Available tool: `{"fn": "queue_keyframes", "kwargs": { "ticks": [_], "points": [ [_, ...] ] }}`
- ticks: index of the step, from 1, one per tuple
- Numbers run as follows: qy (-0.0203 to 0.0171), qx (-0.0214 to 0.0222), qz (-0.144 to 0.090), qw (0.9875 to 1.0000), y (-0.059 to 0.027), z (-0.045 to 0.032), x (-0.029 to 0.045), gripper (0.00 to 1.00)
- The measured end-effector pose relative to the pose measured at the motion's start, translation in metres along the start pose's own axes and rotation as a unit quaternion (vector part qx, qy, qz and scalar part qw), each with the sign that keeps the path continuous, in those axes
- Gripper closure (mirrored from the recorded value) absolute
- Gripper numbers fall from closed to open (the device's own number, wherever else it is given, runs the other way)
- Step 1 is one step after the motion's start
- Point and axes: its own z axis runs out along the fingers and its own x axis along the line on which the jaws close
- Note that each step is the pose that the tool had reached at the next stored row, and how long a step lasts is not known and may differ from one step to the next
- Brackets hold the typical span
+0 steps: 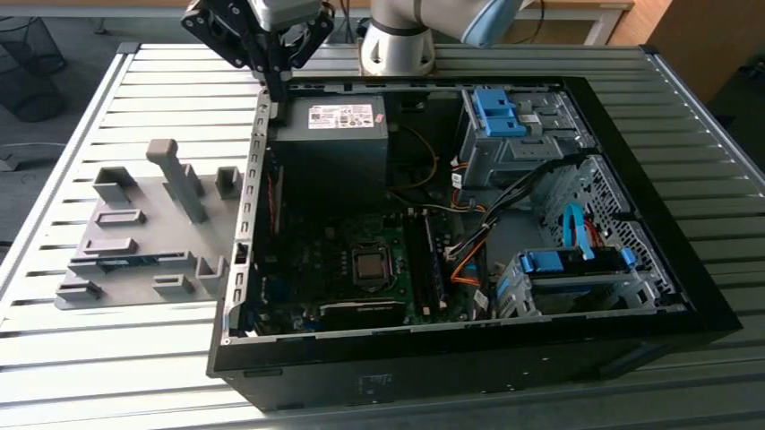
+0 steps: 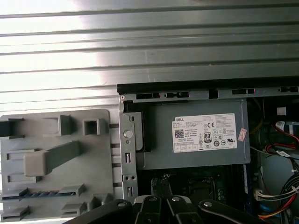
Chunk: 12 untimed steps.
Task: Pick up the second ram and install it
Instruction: 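Reach for the second ram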
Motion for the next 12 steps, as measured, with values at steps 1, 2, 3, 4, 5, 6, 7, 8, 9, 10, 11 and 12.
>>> {"fn": "queue_keyframes", "kwargs": {
  "ticks": [1,2,3,4,5,6,7,8,9,10,11,12],
  "points": [
    [0.0000,0.0000,0.000,1.0000,0.0000,0.0000,0.0005,0.89],
    [0.0000,0.0000,0.000,1.0000,0.0000,0.0000,0.0010,0.89],
    [0.0000,0.0000,0.000,1.0000,-0.0001,0.0001,0.0014,0.89],
    [0.0000,0.0000,0.000,1.0000,-0.0001,0.0001,0.0019,0.89],
    [0.0000,0.0000,0.000,1.0000,-0.0002,0.0001,0.0023,0.89],
    [0.0000,0.0000,0.000,1.0000,-0.0002,0.0001,0.0026,0.89],
    [0.0000,0.0000,0.000,1.0000,-0.0002,0.0002,0.0030,0.89],
    [0.0000,0.0000,0.000,1.0000,-0.0003,0.0002,0.0033,0.89],
    [0.0000,0.0000,0.000,1.0000,-0.0003,0.0002,0.0037,0.89],
    [0.0000,0.0000,0.000,1.0000,-0.0003,0.0002,0.0041,0.89],
    [0.0000,0.0000,0.000,1.0000,-0.0003,0.0002,0.0045,0.89],
    [0.0000,0.0000,0.000,1.0000,-0.0004,0.0002,0.0049,0.89]
  ]
}}
